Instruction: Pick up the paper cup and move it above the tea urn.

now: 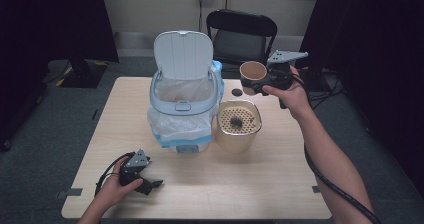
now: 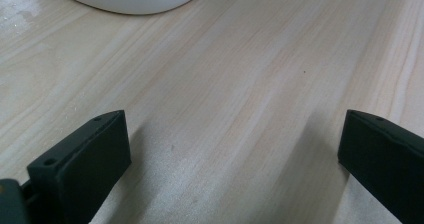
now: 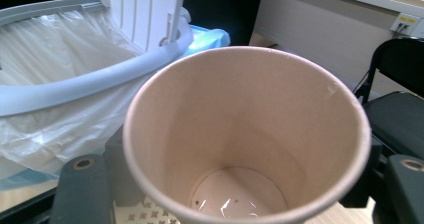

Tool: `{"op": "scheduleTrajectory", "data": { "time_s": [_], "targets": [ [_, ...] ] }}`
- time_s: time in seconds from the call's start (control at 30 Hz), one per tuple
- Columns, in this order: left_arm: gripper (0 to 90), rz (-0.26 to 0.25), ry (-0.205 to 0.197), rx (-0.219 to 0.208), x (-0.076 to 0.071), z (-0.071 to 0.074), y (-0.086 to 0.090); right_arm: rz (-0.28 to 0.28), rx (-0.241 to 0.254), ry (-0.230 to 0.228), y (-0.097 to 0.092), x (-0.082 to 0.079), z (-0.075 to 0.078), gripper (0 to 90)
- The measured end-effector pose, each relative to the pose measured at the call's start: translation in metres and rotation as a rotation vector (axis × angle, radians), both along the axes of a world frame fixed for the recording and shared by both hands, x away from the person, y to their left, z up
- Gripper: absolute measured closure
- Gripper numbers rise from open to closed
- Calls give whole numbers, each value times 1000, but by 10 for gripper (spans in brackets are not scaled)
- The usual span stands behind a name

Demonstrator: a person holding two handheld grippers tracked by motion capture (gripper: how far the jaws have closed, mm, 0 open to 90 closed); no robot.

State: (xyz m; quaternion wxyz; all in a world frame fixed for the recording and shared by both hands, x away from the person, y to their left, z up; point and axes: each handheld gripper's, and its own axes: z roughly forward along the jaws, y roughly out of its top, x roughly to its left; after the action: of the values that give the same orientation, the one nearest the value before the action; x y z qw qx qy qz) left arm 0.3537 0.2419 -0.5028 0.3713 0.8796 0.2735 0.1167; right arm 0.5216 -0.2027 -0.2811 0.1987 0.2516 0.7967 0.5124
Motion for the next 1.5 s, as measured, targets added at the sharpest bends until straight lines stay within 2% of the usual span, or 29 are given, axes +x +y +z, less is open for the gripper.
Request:
{"op": "scheduleTrajectory", "data": {
  "time_s": [0.27,0.67,0.87,1.27,1.5],
  "targets": [
    [0,0,1,1,0,0,0,38,13,22,12,-2,6,265],
    [0,-2,4,3,0,0,0,94,0,20,35,-4,21,264],
    [0,-2,2,3,0,0,0,119,11,29,45,-5,26,263],
    [0,4,8,0,-1,0,0,117,10,13,51,-3,46,263],
    [0,3,8,1,-1,0,0,115,14,17,52,0,51,262]
  ]
}}
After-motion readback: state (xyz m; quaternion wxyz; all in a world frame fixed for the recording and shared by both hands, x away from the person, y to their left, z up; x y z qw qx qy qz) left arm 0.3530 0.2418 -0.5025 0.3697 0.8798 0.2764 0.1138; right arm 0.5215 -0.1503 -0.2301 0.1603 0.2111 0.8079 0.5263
